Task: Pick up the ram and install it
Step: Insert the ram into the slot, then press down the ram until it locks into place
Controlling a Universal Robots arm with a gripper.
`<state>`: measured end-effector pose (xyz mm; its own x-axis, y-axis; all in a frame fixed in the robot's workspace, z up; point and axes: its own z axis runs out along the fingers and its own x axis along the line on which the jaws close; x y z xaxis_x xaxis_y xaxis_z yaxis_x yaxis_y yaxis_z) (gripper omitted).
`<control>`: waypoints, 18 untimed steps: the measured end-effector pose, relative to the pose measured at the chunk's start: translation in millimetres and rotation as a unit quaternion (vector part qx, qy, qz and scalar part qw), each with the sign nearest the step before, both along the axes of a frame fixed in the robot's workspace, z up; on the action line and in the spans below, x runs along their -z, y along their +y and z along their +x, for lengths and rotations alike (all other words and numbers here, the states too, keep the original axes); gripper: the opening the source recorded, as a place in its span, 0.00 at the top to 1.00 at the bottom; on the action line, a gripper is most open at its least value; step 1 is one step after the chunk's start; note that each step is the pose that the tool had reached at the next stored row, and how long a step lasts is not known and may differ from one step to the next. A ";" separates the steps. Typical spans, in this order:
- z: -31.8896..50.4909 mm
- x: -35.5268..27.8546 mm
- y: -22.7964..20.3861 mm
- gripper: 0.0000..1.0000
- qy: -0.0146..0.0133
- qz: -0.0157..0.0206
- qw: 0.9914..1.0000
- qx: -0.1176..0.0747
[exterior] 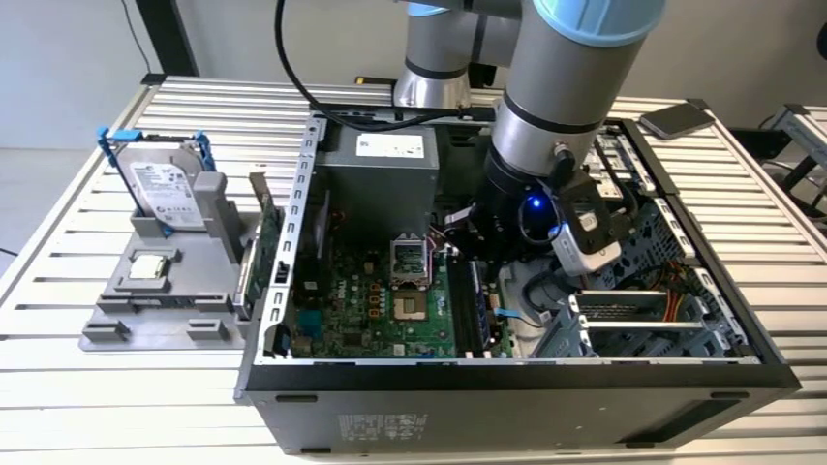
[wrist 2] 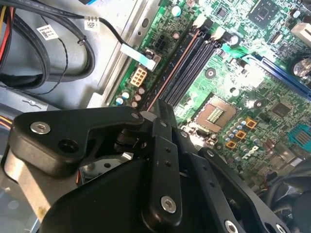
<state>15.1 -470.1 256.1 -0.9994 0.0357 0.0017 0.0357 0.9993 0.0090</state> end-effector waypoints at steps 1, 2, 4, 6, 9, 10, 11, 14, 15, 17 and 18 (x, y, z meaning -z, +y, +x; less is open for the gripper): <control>0.0 0.0 0.0 1.00 0.000 0.000 1.000 0.000; 0.0 0.0 0.0 1.00 0.000 0.001 1.000 0.000; 0.0 0.0 0.0 1.00 0.000 0.001 1.000 0.000; 0.0 0.0 0.0 1.00 0.000 0.002 1.000 0.000; 0.0 -0.1 0.0 1.00 0.000 0.011 1.000 -0.004; 0.0 -0.2 0.0 1.00 0.000 0.016 1.000 -0.006; 0.0 -0.1 0.0 1.00 0.000 0.020 1.000 -0.009; 0.0 -0.3 0.0 1.00 0.000 0.026 0.999 -0.019; 0.0 -0.2 0.0 1.00 -0.001 0.027 0.999 -0.044; 0.0 -0.1 0.0 1.00 -0.002 0.027 0.998 -0.059; 0.0 -0.2 0.0 1.00 -0.003 0.027 0.997 -0.066</control>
